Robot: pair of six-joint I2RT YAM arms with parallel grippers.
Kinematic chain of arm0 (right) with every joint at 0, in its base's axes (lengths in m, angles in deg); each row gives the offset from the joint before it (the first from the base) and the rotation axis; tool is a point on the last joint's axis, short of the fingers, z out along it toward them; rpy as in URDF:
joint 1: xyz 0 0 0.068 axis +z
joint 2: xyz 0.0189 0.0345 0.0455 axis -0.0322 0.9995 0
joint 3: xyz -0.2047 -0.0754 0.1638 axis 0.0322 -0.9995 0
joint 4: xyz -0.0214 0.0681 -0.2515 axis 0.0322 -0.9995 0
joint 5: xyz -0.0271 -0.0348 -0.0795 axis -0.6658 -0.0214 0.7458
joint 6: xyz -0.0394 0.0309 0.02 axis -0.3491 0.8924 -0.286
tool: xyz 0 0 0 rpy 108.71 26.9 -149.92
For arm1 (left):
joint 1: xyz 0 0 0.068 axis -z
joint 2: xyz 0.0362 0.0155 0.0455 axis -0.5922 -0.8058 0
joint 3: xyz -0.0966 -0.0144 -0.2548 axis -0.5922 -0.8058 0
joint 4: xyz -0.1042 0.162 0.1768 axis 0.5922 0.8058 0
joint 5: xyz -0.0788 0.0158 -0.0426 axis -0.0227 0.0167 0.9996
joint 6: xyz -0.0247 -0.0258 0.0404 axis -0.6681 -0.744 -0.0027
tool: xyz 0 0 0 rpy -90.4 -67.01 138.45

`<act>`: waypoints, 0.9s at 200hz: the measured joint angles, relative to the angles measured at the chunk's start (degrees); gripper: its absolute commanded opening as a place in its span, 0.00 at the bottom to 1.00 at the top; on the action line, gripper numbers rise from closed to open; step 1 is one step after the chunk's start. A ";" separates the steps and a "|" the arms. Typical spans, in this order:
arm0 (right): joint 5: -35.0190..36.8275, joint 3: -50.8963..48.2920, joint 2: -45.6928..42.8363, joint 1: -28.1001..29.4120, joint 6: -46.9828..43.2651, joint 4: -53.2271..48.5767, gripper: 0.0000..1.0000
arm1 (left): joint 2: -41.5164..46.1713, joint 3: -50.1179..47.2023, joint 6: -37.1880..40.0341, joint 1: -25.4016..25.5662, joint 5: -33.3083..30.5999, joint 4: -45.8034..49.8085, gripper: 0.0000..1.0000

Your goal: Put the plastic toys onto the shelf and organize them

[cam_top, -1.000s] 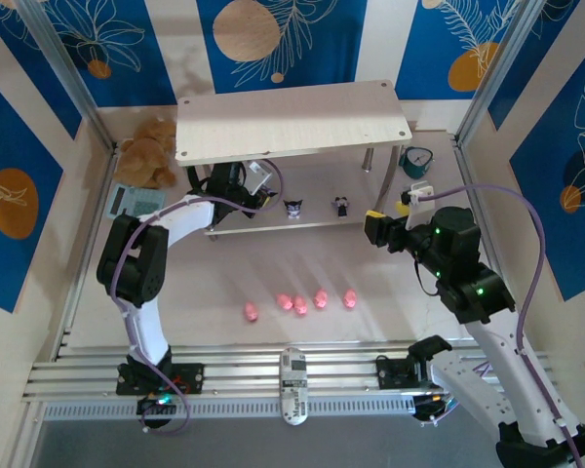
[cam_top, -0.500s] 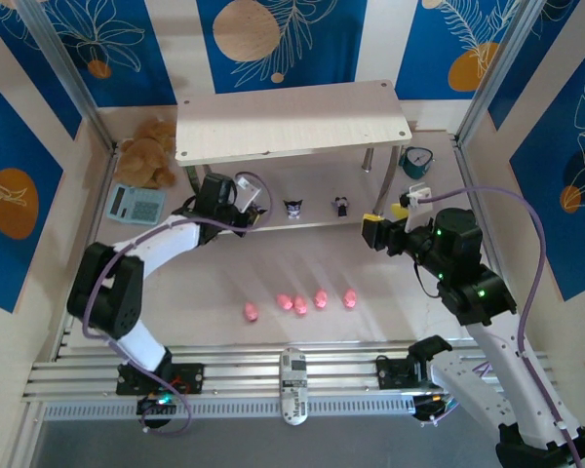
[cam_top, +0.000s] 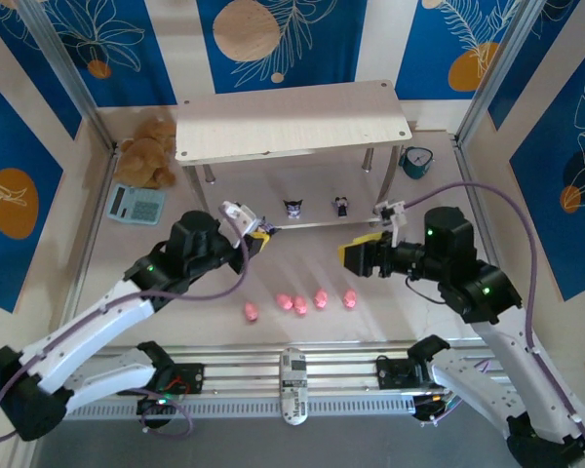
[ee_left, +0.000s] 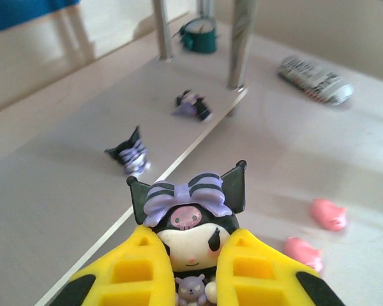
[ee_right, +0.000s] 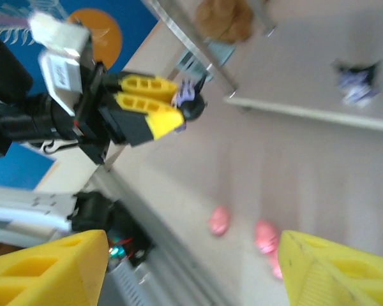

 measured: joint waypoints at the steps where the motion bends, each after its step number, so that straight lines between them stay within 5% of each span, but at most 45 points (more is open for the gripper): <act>1: -0.02 -0.15 0.00 0.20 0.17 0.09 0.72 | 0.15 -0.04 -0.07 0.13 0.02 0.00 0.05; 39: -0.26 -4.42 3.54 8.50 8.72 5.01 0.74 | 2.19 -0.33 -2.91 8.13 -0.55 0.04 0.05; 85: 0.35 -4.39 7.96 9.81 13.86 10.78 0.78 | -0.85 -0.17 -3.54 17.14 -1.99 0.00 0.05; 180: -3.74 -4.39 13.29 8.04 20.41 13.90 0.76 | -2.19 2.19 -3.52 18.73 -2.08 -1.53 0.06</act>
